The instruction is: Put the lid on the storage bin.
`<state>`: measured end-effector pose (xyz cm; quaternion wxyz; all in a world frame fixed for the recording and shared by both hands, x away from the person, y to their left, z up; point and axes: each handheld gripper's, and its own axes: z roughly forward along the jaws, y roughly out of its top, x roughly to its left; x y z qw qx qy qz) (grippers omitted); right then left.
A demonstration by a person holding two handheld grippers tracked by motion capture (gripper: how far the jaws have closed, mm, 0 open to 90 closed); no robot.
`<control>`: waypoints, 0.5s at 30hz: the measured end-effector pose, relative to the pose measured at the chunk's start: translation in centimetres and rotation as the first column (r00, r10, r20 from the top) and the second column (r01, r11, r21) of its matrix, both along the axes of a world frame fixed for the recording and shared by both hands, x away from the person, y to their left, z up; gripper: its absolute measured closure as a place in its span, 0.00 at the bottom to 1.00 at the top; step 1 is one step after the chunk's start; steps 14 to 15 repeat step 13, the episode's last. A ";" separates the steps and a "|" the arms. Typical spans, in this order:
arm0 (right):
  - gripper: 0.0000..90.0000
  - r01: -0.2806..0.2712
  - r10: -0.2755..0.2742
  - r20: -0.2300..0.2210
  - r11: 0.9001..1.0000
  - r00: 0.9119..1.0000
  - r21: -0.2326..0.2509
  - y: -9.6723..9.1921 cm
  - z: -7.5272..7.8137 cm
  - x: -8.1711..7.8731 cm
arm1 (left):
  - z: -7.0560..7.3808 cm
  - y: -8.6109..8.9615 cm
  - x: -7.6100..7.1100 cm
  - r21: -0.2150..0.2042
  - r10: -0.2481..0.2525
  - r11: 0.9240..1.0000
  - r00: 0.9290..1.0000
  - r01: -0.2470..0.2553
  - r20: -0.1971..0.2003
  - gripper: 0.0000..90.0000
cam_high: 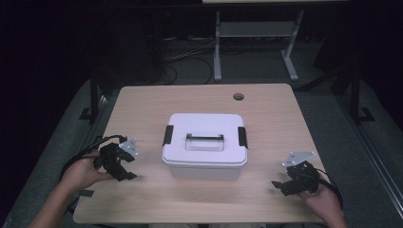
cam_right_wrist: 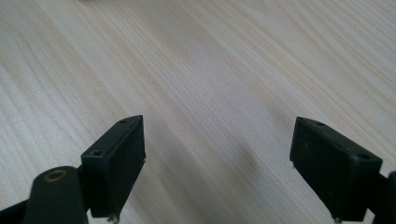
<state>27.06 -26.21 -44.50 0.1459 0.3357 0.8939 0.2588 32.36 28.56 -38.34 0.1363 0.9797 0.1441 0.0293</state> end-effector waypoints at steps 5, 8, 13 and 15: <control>0.20 0.000 0.000 -0.001 1.000 1.000 0.000 0.0 0.0 0.0 | -0.4 0.2 -0.1 0.008 0.001 1.000 1.000 -0.001 -0.006 0.38; 0.20 -0.001 0.001 0.001 1.000 1.000 -0.001 0.0 0.0 0.0 | -0.6 0.3 -0.2 0.006 0.006 1.000 1.000 -0.006 -0.010 0.38; 0.20 -0.001 0.001 0.002 1.000 1.000 0.000 0.0 0.0 0.0 | -0.7 0.5 -0.2 0.004 0.009 1.000 1.000 -0.009 -0.012 0.38; 0.20 -0.001 0.001 0.002 1.000 1.000 0.000 0.0 0.0 0.0 | -0.7 0.5 -0.2 0.004 0.009 1.000 1.000 -0.009 -0.012 0.38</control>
